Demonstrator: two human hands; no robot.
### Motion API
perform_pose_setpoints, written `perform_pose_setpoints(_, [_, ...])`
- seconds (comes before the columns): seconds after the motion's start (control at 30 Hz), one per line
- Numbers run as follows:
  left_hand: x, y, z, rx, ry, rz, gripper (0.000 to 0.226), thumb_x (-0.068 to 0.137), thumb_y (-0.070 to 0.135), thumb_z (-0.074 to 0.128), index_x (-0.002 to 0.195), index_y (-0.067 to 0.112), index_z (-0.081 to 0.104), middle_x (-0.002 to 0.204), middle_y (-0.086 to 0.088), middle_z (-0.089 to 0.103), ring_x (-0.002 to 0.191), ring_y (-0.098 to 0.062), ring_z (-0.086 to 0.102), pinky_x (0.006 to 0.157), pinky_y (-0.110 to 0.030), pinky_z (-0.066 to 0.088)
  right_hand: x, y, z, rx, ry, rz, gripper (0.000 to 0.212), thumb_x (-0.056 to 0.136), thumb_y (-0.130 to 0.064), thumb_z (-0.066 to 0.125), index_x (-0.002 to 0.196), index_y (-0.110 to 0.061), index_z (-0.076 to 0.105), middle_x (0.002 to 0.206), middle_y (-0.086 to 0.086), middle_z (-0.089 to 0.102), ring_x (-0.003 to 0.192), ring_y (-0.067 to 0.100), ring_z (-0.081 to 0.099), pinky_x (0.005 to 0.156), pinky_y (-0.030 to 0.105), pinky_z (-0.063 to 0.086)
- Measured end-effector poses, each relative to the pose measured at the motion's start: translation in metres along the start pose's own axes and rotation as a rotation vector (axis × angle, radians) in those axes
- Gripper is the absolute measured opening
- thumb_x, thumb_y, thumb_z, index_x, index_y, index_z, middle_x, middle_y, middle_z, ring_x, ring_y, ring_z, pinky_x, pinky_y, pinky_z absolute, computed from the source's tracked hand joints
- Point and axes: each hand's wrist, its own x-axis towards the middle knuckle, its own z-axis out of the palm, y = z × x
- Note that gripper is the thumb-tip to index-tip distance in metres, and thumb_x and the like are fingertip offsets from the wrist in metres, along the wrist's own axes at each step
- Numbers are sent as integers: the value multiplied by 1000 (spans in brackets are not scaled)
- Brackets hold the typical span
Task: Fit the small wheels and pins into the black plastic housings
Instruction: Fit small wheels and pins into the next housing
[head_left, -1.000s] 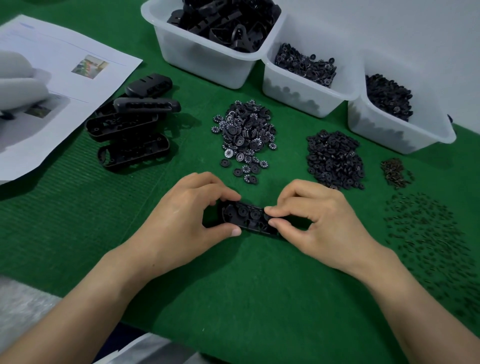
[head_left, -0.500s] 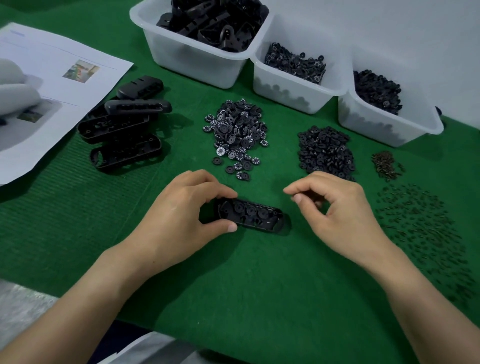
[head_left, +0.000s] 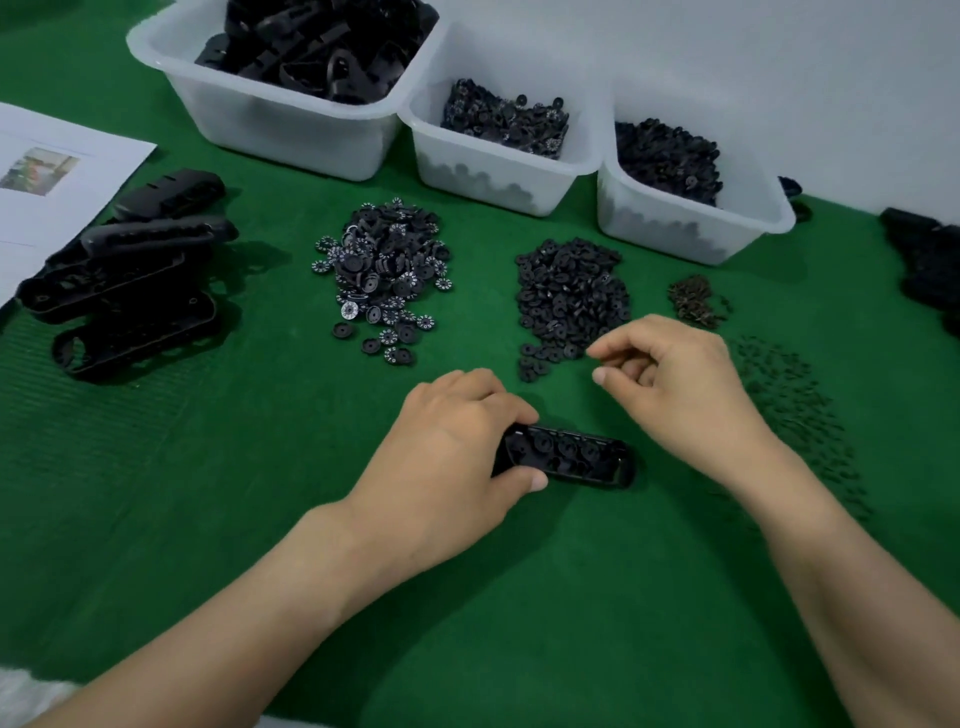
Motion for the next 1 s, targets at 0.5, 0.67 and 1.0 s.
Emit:
perform_pose_setpoints(0.5, [0, -5, 4, -124, 37, -47, 41, 66, 36, 76, 103, 25, 62, 88, 18, 49, 89, 1, 44, 80, -14, 35, 19, -16, 16, -13, -118, -89, 3, 78, -23, 70, 79, -21, 68, 77, -10, 59, 68, 4, 56, 67, 24, 44])
perform_pose_setpoints(0.67, [1, -5, 4, -123, 49, -68, 41, 67, 37, 75, 104, 26, 62, 89, 19, 49, 89, 3, 44, 81, -14, 35, 15, -13, 16, -20, -99, -107, 1, 78, -19, 69, 78, -18, 69, 77, -7, 60, 67, 6, 57, 67, 29, 49])
perform_pose_setpoints(1.0, [1, -6, 5, -139, 58, -75, 44, 67, 36, 74, 108, 25, 63, 93, 14, 51, 87, 4, 44, 80, -16, 34, -18, -16, 0, 116, -153, -344, 9, 76, -13, 71, 84, -14, 74, 78, -3, 62, 70, 10, 58, 64, 25, 49])
